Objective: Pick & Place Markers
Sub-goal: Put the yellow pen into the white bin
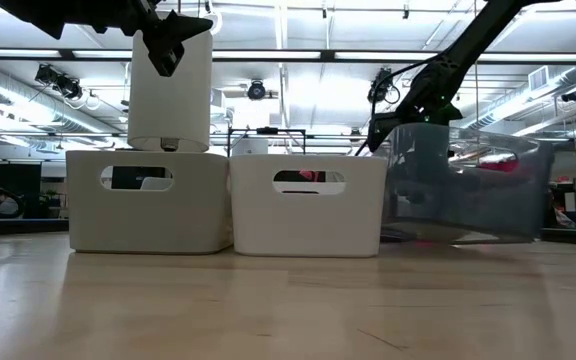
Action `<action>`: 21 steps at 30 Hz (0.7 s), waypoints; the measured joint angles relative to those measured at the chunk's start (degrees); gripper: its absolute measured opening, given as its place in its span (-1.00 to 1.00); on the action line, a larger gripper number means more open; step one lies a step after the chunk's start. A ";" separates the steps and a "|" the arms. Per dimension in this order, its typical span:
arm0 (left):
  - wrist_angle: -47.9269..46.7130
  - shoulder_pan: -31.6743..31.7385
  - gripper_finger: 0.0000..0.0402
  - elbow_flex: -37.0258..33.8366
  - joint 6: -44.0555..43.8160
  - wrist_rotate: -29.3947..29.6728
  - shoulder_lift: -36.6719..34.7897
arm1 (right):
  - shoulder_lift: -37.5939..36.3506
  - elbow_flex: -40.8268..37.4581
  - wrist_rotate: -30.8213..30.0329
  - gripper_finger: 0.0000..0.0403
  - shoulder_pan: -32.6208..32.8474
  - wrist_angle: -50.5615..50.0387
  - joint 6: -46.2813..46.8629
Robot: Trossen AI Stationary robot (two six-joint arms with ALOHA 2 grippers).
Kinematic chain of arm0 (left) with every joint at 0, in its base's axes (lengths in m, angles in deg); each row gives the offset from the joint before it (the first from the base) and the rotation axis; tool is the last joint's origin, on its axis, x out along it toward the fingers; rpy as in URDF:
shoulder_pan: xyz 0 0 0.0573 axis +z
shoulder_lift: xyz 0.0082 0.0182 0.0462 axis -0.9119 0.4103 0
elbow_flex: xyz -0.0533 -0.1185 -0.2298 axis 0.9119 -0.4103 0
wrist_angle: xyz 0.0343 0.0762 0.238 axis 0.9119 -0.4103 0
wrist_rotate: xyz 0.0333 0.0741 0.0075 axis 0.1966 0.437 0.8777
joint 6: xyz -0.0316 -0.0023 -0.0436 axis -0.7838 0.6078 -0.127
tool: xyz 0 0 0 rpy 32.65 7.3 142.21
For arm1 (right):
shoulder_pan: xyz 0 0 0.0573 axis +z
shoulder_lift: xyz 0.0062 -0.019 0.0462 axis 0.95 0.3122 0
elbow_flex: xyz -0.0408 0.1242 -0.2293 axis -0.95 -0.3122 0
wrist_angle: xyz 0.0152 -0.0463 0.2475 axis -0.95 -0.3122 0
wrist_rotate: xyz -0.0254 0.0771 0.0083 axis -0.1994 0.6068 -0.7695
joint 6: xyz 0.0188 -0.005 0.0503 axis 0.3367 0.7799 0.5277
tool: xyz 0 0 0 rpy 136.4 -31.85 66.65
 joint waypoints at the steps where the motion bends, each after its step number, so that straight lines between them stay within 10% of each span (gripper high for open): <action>1: 0.00 -0.01 0.01 0.00 0.01 0.00 0.00 | -0.01 0.02 0.00 -0.93 0.00 -0.03 -0.03; 21: 0.00 0.02 0.01 0.00 0.01 0.00 0.00 | 0.22 15.31 -2.95 -0.93 0.81 -14.11 2.43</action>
